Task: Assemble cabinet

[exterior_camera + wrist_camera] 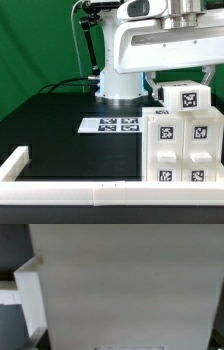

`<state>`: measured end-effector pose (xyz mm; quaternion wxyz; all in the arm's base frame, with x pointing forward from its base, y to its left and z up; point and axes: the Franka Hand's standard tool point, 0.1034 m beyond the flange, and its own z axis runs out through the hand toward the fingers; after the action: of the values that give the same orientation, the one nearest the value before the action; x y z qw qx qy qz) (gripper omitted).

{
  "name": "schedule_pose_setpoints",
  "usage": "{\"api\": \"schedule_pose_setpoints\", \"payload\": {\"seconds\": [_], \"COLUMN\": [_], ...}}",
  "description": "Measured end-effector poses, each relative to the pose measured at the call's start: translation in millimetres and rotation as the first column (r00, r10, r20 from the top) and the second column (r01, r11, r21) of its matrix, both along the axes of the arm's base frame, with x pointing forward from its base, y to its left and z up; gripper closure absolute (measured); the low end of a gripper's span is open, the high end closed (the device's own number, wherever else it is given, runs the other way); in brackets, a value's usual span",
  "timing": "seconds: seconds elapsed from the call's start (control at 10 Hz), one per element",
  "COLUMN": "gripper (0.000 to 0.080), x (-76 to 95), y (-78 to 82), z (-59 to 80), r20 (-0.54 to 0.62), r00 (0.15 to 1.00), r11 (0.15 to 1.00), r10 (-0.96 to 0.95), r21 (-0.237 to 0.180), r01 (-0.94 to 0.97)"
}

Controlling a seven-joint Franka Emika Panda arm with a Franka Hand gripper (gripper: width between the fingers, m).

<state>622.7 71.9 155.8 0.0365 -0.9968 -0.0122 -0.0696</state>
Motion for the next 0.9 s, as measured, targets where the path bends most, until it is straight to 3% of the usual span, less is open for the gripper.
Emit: {"api": "schedule_pose_setpoints", "payload": {"seconds": [0.5,0.7,0.9], "gripper": [0.0255,0.0255,0.0255], "x": [0.0,-0.1,0.2], "y": [0.3,0.2,0.6], "z": [0.0,-0.1,-0.6], "r20": [-0.004,-0.015,-0.03], "r00": [0.999,0.987,0.913], "r11": [0.999,0.986,0.911], "r10": [-0.045,-0.162,-0.406], "r21": [0.008,0.024,0.066], "r01": [0.045,0.162,0.407]}}
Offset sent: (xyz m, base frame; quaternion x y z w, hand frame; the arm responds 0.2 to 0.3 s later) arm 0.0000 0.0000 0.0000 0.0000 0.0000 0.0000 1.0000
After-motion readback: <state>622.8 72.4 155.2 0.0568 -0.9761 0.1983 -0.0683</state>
